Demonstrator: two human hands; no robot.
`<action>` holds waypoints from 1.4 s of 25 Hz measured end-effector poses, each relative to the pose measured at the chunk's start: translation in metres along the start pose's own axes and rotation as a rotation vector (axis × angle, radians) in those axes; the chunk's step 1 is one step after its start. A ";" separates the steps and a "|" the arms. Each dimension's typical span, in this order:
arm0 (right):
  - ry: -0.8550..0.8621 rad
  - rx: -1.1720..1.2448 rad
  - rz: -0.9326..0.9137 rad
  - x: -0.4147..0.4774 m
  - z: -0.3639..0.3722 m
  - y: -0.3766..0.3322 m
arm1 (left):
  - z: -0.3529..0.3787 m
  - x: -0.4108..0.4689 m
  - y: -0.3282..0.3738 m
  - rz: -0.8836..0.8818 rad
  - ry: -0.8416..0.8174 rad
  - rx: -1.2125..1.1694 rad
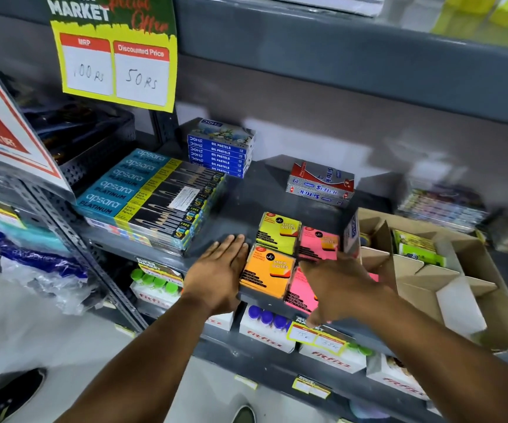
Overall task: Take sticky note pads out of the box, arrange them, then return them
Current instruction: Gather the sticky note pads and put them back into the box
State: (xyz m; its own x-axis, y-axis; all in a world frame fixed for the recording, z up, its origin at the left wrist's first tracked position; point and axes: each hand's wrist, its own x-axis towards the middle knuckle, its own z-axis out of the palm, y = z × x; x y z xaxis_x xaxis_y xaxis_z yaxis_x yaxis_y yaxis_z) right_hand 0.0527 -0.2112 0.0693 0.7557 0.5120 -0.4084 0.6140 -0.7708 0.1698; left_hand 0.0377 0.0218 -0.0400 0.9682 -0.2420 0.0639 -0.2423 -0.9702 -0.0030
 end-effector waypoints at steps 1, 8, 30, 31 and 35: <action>0.024 -0.012 0.020 0.000 0.003 -0.001 | -0.001 -0.001 0.000 0.001 -0.002 -0.001; 0.098 0.078 0.020 -0.003 -0.015 0.011 | -0.004 -0.001 0.002 -0.006 -0.010 0.003; 0.017 0.040 0.153 0.070 -0.038 0.054 | 0.002 -0.001 0.000 0.019 0.015 0.013; 0.019 0.025 0.152 0.070 -0.037 0.053 | 0.002 -0.001 0.000 0.018 0.013 0.012; 0.039 0.014 0.144 0.071 -0.033 0.051 | 0.002 -0.001 0.000 0.017 0.007 0.021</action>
State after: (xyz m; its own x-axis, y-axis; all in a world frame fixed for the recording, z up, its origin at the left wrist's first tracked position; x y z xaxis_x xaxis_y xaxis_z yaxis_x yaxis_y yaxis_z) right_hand 0.1454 -0.2021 0.0784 0.8443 0.4097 -0.3455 0.4953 -0.8426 0.2112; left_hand 0.0369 0.0224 -0.0421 0.9635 -0.2583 0.0707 -0.2572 -0.9660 -0.0248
